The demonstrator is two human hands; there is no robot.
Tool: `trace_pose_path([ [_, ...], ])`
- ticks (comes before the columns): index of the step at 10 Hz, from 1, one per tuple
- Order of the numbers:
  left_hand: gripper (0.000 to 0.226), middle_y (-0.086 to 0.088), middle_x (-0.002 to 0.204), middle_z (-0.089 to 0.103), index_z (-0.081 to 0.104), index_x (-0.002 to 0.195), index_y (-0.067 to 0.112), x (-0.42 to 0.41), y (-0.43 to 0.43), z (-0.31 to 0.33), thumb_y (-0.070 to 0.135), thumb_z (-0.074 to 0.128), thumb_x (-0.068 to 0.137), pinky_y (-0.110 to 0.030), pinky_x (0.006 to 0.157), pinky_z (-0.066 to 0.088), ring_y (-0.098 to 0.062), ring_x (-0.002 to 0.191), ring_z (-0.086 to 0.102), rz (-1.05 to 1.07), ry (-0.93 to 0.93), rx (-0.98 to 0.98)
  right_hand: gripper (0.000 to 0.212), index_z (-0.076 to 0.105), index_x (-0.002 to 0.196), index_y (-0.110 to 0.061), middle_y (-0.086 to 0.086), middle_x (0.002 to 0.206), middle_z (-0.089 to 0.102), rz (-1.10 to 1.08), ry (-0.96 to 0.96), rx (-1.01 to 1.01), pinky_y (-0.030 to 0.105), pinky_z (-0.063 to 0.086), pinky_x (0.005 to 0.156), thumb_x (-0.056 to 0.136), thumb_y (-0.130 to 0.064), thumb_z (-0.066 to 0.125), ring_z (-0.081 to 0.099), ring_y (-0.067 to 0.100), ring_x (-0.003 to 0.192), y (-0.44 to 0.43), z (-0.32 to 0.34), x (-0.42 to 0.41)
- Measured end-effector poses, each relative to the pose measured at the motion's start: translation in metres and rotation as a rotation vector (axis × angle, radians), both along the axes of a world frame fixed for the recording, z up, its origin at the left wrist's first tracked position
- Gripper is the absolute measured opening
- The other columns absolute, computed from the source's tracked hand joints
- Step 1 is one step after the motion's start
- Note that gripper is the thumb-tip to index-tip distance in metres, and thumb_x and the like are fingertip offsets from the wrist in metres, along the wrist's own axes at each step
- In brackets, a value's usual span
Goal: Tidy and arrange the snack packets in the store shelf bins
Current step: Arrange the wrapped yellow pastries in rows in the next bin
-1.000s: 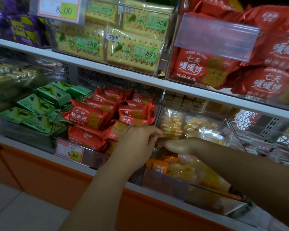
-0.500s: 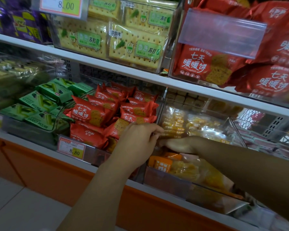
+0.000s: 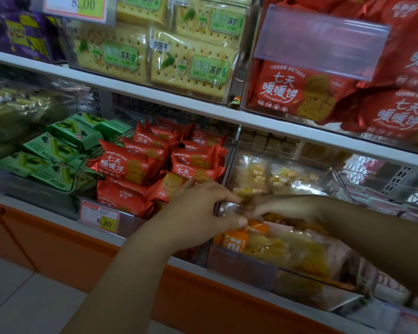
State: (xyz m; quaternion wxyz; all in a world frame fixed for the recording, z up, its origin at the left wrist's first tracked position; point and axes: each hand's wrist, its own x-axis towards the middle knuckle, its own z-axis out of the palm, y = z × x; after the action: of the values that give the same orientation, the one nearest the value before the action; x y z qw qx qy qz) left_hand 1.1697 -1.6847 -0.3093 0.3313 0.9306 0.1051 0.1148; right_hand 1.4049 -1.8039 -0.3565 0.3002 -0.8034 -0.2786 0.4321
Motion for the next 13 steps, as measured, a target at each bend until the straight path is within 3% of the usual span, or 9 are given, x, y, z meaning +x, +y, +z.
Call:
trace_pose_path([
  [2, 0.058, 0.018, 0.147, 0.005, 0.043, 0.131, 0.045, -0.005, -0.019, -0.005, 0.051, 0.066, 0.078, -0.051, 0.113, -0.016, -0.011, 0.138, 0.012, 0.002, 0.234, 0.34, 0.028, 0.057, 0.119, -0.021, 0.002, 0.122, 0.06, 0.323, -0.368, -0.045, 0.03, 0.046, 0.094, 0.092, -0.022, 0.055, 0.057, 0.013, 0.099, -0.008, 0.018, -0.02],
  [4, 0.044, 0.018, 0.149, 0.001, 0.055, 0.121, 0.041, 0.004, -0.017, -0.013, 0.052, 0.064, 0.079, -0.057, 0.111, -0.016, -0.011, 0.141, -0.001, 0.049, 0.203, 0.433, 0.027, 0.069, 0.102, -0.016, 0.001, 0.095, 0.071, 0.465, -0.554, 0.153, 0.033, 0.052, 0.084, 0.081, -0.033, 0.069, 0.065, 0.014, 0.089, -0.01, 0.042, -0.055],
  [5, 0.037, 0.02, 0.15, 0.004, 0.059, 0.116, 0.041, 0.005, -0.012, -0.015, 0.052, 0.062, 0.081, -0.056, 0.11, -0.014, -0.009, 0.141, -0.004, 0.052, 0.183, 0.439, 0.034, 0.067, 0.111, -0.016, -0.004, 0.094, 0.07, 0.529, -0.712, 0.143, 0.025, 0.051, 0.079, 0.081, -0.031, 0.07, 0.063, 0.003, 0.084, -0.011, 0.045, -0.06],
  [6, 0.035, 0.019, 0.153, -0.005, 0.059, 0.117, 0.041, 0.009, -0.011, -0.017, 0.049, 0.061, 0.082, -0.057, 0.11, -0.011, -0.015, 0.142, -0.009, 0.07, 0.199, 0.547, 0.038, 0.059, 0.124, -0.024, -0.01, 0.117, 0.065, 0.652, -0.902, 0.076, 0.025, 0.048, 0.089, 0.088, -0.03, 0.062, 0.06, 0.001, 0.101, -0.013, 0.053, -0.066],
  [7, 0.036, 0.015, 0.154, -0.011, 0.057, 0.12, 0.041, 0.014, -0.013, -0.02, 0.048, 0.059, 0.084, -0.059, 0.109, -0.012, -0.019, 0.143, -0.01, 0.102, 0.19, 0.617, 0.036, 0.056, 0.128, -0.023, -0.008, 0.123, 0.063, 0.634, -0.782, 0.071, 0.021, 0.045, 0.092, 0.094, -0.033, 0.052, 0.058, 0.0, 0.102, -0.017, 0.059, -0.068],
  [8, 0.032, 0.005, 0.157, 0.001, 0.062, 0.114, 0.039, 0.022, -0.015, -0.027, 0.044, 0.06, 0.082, -0.064, 0.107, -0.01, -0.026, 0.144, 0.0, 0.153, 0.126, 0.729, 0.068, 0.036, 0.142, -0.028, -0.009, 0.145, 0.041, 0.522, -0.606, 0.02, 0.027, 0.034, 0.108, 0.084, -0.062, 0.047, 0.042, 0.004, 0.127, -0.027, 0.062, -0.07],
  [9, 0.023, -0.002, 0.15, 0.034, 0.073, 0.092, 0.037, 0.03, -0.018, -0.026, 0.039, 0.074, 0.069, -0.07, 0.104, 0.004, -0.033, 0.139, 0.026, 0.192, 0.098, 0.764, 0.096, 0.016, 0.147, -0.031, -0.013, 0.154, 0.019, 0.57, -0.661, -0.042, 0.027, 0.024, 0.114, 0.071, -0.068, 0.061, 0.024, 0.007, 0.138, -0.034, 0.058, -0.07],
  [10, 0.016, -0.006, 0.128, 0.059, 0.075, 0.068, 0.032, 0.042, -0.02, -0.027, 0.033, 0.083, 0.054, -0.072, 0.1, 0.015, -0.037, 0.123, 0.049, 0.259, 0.027, 0.731, 0.103, 0.008, 0.148, -0.03, -0.012, 0.154, 0.015, 0.622, -0.777, -0.036, 0.024, 0.023, 0.112, 0.071, -0.054, 0.071, 0.02, 0.007, 0.139, -0.033, 0.052, -0.066],
  [13, 0.017, -0.007, 0.118, 0.064, 0.072, 0.058, 0.028, 0.056, -0.019, -0.034, 0.03, 0.086, 0.05, -0.073, 0.096, 0.023, -0.038, 0.115, 0.056, 0.342, -0.09, 0.779, 0.103, 0.003, 0.146, -0.03, -0.003, 0.148, 0.018, 0.595, -1.184, -0.044, 0.038, 0.037, 0.103, 0.069, -0.052, 0.068, 0.025, 0.02, 0.131, -0.03, 0.023, -0.07],
])
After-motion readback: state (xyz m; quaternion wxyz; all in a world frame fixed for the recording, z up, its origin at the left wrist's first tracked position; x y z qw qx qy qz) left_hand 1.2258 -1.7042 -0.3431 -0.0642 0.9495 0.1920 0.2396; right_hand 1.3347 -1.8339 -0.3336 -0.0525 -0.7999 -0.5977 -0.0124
